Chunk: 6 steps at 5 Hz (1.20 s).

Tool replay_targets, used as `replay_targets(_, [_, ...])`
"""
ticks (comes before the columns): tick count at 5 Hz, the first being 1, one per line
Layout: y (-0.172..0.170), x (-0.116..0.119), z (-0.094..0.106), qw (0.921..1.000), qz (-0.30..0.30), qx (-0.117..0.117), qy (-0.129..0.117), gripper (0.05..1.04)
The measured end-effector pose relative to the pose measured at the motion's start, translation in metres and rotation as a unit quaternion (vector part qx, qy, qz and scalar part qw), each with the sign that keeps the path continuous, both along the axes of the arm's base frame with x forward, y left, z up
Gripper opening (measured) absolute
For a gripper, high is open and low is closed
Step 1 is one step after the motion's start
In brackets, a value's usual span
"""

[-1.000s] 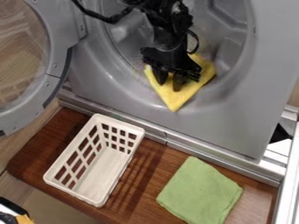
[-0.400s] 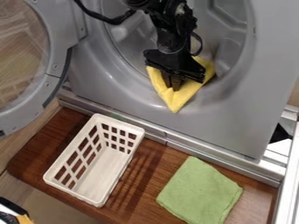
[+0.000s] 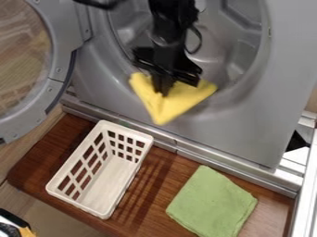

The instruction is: Picked the yellow clothing from the machine and place it on the green mat.

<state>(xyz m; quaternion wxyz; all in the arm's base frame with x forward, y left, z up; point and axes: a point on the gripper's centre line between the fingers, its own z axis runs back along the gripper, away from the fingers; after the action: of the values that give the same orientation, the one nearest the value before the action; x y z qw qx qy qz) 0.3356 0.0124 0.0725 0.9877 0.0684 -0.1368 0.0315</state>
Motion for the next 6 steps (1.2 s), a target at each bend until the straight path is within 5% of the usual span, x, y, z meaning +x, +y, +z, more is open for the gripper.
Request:
replay_targets(1, [-0.011, -0.029, 0.004, 0.9999, 0.009, -0.009, 0.006, 0.051])
replay_targets(2, [-0.029, -0.059, -0.017, 0.9977, 0.001, -0.067, -0.009, 0.05])
replay_targets(3, [-0.054, -0.078, -0.039, 0.9958, -0.027, -0.088, 0.003, 0.05])
replay_targets(6, [-0.107, -0.102, -0.096, 0.984, -0.106, -0.14, 0.033, 0.065])
